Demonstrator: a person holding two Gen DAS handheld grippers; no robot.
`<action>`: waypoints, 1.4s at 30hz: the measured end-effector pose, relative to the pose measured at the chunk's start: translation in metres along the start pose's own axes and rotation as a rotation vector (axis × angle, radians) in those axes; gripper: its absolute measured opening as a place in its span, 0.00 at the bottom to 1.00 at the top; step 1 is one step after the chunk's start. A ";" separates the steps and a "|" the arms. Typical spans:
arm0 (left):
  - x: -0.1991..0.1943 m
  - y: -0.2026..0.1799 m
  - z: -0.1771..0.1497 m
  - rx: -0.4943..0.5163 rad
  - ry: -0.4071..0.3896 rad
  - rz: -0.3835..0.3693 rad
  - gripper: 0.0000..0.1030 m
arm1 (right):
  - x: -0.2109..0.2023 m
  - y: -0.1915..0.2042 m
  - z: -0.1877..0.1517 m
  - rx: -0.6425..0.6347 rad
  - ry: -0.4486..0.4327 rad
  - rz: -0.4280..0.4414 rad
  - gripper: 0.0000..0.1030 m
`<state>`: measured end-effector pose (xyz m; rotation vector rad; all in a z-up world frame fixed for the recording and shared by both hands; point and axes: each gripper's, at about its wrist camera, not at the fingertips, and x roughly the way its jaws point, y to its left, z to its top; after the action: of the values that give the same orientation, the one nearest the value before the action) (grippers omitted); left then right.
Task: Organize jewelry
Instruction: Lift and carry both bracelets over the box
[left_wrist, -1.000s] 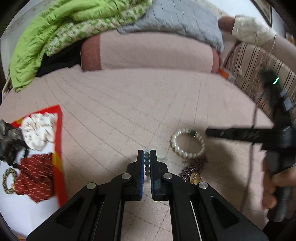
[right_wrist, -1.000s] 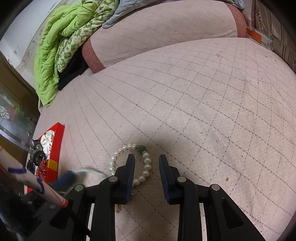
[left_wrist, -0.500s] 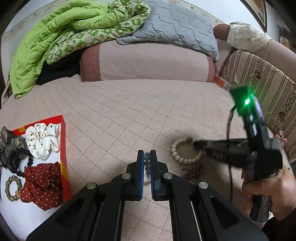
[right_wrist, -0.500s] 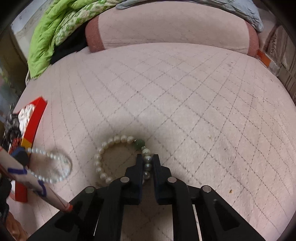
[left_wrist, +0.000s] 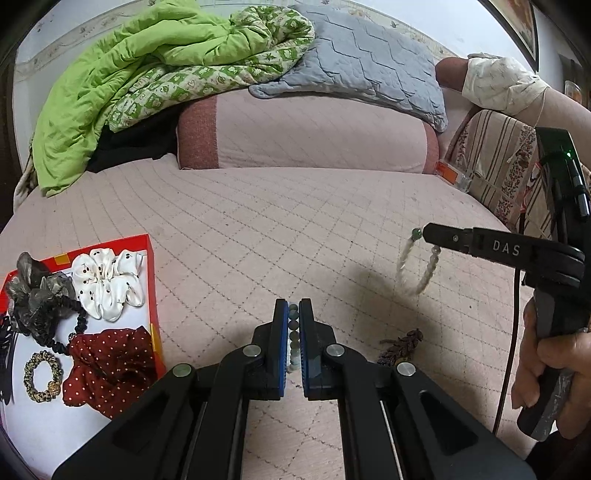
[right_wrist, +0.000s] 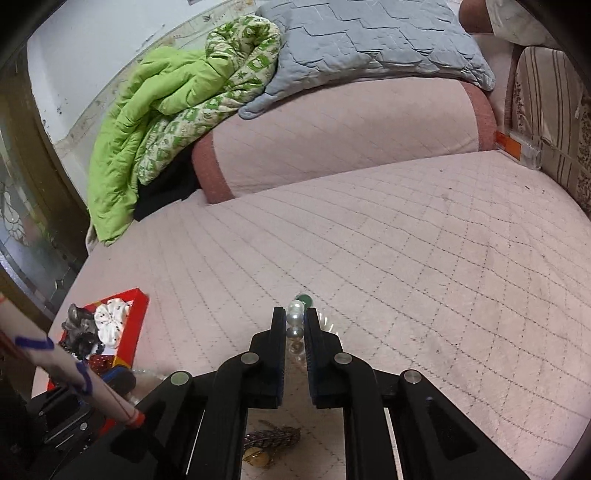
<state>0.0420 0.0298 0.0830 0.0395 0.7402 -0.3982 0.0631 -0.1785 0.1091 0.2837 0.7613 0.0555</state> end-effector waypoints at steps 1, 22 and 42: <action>-0.001 -0.002 0.000 -0.001 -0.002 0.001 0.05 | 0.002 0.006 -0.001 0.000 0.004 0.004 0.10; -0.034 0.021 0.007 -0.041 -0.061 -0.004 0.05 | -0.007 0.058 -0.010 -0.072 0.005 0.146 0.10; -0.138 0.140 -0.046 -0.231 -0.122 0.221 0.05 | -0.024 0.189 -0.055 -0.192 0.036 0.438 0.10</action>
<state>-0.0284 0.2140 0.1262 -0.1182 0.6498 -0.1019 0.0177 0.0122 0.1386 0.2627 0.7130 0.5463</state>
